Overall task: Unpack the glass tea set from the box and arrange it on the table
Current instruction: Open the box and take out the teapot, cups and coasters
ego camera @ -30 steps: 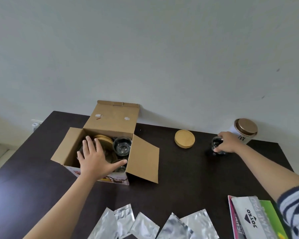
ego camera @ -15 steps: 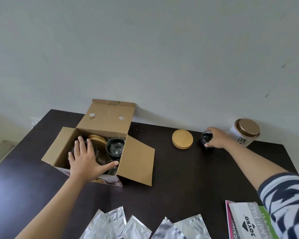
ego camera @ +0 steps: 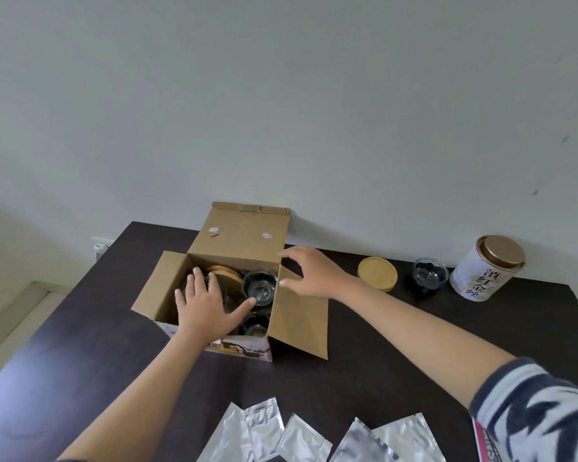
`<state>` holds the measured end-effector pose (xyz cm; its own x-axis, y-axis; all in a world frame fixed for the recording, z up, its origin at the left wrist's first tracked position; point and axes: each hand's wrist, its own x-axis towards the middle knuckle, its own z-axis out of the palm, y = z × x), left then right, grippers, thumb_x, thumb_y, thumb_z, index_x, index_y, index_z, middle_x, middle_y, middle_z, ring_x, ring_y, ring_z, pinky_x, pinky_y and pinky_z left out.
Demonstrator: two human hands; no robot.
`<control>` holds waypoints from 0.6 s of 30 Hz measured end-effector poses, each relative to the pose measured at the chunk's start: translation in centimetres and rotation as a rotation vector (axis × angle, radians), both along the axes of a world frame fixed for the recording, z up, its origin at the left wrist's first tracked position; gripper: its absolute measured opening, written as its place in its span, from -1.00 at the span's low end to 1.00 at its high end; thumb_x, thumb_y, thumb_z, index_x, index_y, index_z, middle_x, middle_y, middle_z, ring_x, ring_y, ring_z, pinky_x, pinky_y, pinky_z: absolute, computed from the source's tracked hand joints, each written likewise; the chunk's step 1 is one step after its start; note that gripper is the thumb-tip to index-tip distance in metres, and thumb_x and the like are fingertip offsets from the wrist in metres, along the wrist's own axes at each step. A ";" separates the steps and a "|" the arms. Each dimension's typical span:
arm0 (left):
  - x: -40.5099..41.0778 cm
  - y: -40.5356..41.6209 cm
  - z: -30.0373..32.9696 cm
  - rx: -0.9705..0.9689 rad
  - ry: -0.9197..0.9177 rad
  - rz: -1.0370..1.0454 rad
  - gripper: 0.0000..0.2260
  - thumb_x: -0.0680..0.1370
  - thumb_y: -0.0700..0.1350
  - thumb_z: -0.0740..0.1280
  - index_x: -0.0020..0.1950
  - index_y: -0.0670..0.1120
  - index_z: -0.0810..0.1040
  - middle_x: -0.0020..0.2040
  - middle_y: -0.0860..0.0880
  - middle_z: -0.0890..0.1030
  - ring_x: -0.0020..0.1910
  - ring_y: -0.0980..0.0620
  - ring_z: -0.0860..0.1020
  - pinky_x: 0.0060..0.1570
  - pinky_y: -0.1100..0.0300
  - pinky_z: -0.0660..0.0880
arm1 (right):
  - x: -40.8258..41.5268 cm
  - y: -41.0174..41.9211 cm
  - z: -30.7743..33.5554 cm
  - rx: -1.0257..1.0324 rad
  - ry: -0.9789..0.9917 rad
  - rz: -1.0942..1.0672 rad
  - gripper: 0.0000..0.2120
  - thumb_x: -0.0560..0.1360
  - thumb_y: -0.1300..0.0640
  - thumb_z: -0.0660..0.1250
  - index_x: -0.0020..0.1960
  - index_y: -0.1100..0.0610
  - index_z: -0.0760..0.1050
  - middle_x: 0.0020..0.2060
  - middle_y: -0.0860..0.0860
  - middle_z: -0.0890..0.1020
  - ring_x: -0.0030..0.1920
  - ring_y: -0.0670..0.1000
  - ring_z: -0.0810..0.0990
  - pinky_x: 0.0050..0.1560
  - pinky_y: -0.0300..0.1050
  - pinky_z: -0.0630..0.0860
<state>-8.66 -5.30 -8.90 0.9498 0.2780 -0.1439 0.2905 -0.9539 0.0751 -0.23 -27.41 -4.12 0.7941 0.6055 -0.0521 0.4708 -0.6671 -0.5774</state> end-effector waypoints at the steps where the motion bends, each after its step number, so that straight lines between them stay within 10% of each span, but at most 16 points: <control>1: 0.0 0.5 0.3 0.023 -0.022 0.001 0.02 0.33 0.54 -0.14 0.56 -0.15 -0.02 0.57 -0.22 -0.07 0.55 -0.20 -0.10 0.45 -0.22 -0.07 | -0.1 1.6 0.0 -0.028 0.008 0.029 -0.39 0.47 0.00 0.40 0.45 0.11 0.31 0.39 0.04 0.41 0.41 0.04 0.32 0.36 0.01 0.35; 18: 0.1 6.3 -1.0 -0.072 -0.039 0.146 0.09 0.30 0.60 -0.11 0.56 -0.17 -0.13 0.57 -0.21 -0.07 0.54 -0.23 -0.08 0.41 -0.26 0.07 | -1.2 10.3 -2.8 -0.577 -0.174 -0.110 -0.19 0.31 -0.29 0.45 0.32 0.20 0.32 0.23 0.17 0.47 0.24 0.20 0.42 0.24 0.18 0.38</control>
